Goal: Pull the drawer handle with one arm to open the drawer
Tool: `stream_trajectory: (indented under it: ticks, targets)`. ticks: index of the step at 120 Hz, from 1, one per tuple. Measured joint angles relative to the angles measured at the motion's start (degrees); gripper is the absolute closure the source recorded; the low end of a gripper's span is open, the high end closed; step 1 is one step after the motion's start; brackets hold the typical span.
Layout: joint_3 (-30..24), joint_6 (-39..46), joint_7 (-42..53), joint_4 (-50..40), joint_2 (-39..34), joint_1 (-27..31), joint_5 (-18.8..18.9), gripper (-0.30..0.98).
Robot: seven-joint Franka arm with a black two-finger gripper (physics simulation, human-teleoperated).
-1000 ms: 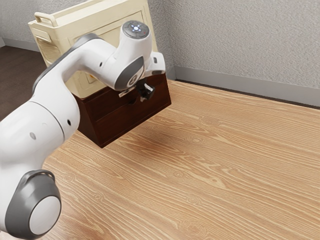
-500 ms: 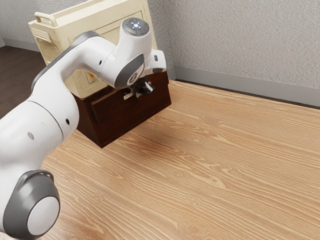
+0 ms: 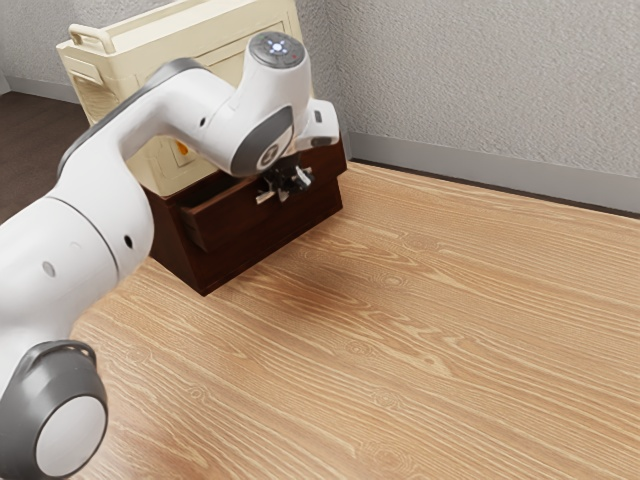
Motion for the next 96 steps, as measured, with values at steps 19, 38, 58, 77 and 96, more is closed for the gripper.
stream_trajectory:
  ticks: [19, 38, 58, 77, 96]
  targets:
    - [-0.35, -0.07, -0.11, -1.50, -0.96, -0.56, 0.09, 0.78]
    - [-0.49, -0.10, -0.13, -2.38, -1.63, -0.97, 0.10, 0.79]
    - [-0.78, -0.12, -0.14, -3.58, -2.45, -1.61, 0.03, 0.79]
    - [-1.73, -0.12, -0.40, -5.25, -3.48, -2.00, 0.40, 0.79]
    - [-2.62, -0.19, -0.48, -6.03, -4.23, -2.20, 0.11, 0.79]
